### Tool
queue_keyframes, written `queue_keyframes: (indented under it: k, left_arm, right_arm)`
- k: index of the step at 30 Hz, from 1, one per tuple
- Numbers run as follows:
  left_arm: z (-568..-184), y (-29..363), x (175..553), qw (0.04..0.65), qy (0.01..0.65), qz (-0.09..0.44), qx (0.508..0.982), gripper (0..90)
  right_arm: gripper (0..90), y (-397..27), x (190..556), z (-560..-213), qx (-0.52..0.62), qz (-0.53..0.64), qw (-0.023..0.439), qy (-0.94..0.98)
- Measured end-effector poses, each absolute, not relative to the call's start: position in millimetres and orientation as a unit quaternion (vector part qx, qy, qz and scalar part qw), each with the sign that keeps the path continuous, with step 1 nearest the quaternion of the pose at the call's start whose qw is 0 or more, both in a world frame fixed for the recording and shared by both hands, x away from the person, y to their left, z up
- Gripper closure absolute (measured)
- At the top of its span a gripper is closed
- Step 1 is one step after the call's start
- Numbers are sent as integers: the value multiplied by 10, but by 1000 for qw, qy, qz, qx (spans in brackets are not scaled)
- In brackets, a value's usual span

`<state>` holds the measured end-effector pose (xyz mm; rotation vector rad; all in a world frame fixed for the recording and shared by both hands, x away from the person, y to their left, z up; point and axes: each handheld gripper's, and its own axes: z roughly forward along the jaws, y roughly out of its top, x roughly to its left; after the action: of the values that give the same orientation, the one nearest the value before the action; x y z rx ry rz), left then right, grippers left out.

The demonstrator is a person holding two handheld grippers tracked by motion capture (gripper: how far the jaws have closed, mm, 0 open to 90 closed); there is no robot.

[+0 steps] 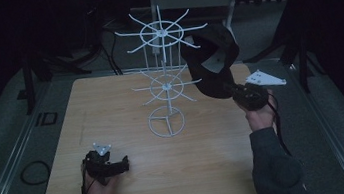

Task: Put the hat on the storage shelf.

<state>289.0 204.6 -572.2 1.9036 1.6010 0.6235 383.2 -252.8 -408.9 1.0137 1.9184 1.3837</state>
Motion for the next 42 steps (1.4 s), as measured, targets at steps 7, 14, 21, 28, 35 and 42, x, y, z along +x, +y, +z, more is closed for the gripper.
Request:
queue_keyframes:
  k: [7, 14, 21, 28, 35, 42]
  left_arm:
    - [-5722, 2045, 2890, 285, 599, 233, 711, 2]
    - [-5722, 2046, 2890, 285, 598, 233, 712, 2]
    - [-5723, 2045, 2890, 285, 599, 233, 711, 2]
    - [-5722, 2046, 2890, 285, 598, 233, 712, 2]
    - [-5721, 2047, 2890, 285, 598, 233, 712, 2]
    - [-5722, 2046, 2890, 285, 599, 233, 711, 2]
  right_arm:
    - [854, -2528, 3834, -4039, 375, 521, 286, 711]
    - [854, -2534, 3834, -3984, 373, 526, 292, 706]
    - [854, -2535, 3832, -3946, 370, 530, 297, 703]
    - [854, -2533, 3827, -3908, 366, 533, 301, 701]
    - [854, -2529, 3826, -3882, 365, 536, 303, 698]
    - [854, -2540, 3821, -3840, 363, 539, 307, 695]
